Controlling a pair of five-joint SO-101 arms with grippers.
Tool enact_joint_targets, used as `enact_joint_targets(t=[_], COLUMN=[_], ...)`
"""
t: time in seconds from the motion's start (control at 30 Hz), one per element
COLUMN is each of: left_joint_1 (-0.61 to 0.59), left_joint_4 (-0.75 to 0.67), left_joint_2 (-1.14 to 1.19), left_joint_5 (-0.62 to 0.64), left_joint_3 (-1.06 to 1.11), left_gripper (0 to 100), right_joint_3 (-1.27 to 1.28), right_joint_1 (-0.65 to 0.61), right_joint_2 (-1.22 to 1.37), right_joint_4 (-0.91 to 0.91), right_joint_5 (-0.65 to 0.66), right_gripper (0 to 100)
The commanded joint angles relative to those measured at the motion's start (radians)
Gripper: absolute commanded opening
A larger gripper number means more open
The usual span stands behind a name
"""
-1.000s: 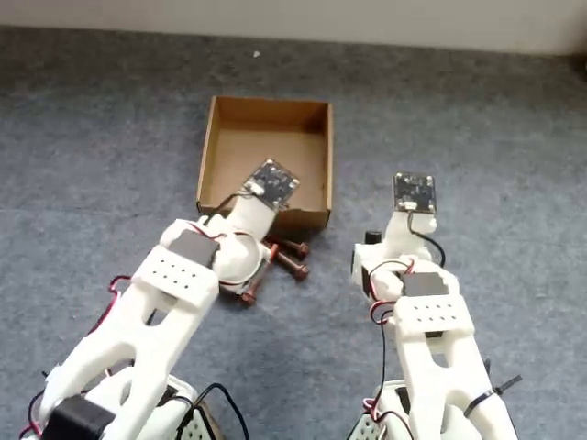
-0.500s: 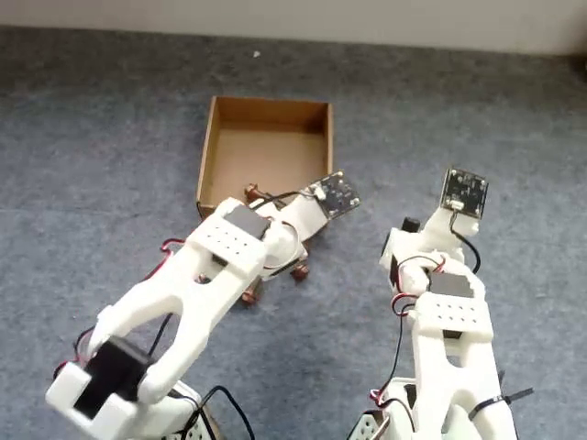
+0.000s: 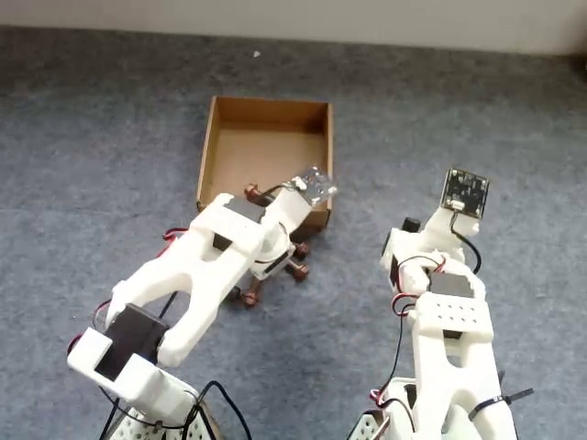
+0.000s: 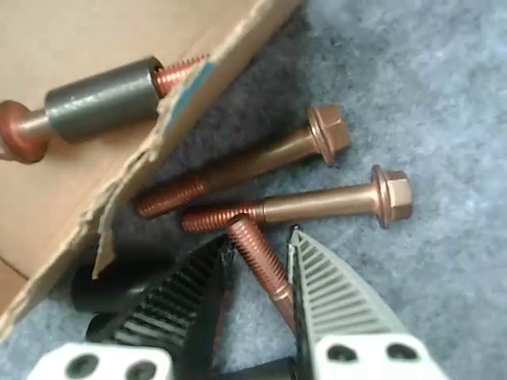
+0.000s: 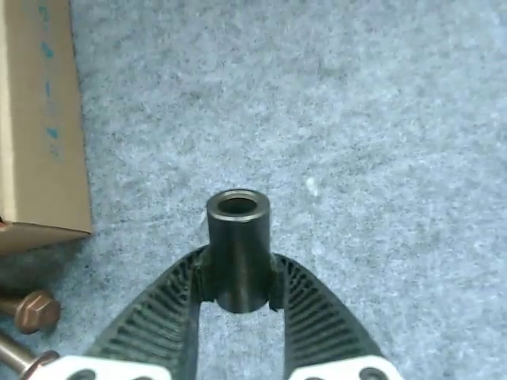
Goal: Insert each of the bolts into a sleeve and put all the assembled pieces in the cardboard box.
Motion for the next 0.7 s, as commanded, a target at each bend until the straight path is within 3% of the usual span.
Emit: enact_joint_targets(t=[0.0,0.1,0.3,0.43,0.67], left_joint_1=[-0.008,-0.005,-0.005,-0.007,-0.015], left_joint_4=[-0.008,0.023,0.037,0.112,0.190], left_joint_2=[-0.001,0.001,0.001,-0.030,-0.274], left_joint_5=[0.011,0.011,0.037,0.058,0.411], left_joint_3=[-0.015,-0.018,-0.010,-0.035,-0.035], left_gripper=[14,13,0,1,1], right_joint_3=[-0.010,-0.010,-0.010,-0.010,-0.010], right_joint_1=[0.010,0.010,0.010,0.010,0.010], right_joint_2=[-0.027,-0.027,-0.027,-0.027,-0.027], right_joint_4=[-0.025,-0.025,-0.025,-0.025,-0.025], right_joint_5=[-0.008,-0.008,-0.008,-0.008,-0.008], right_gripper=[0.5,0.5,0.5,0.5,0.5])
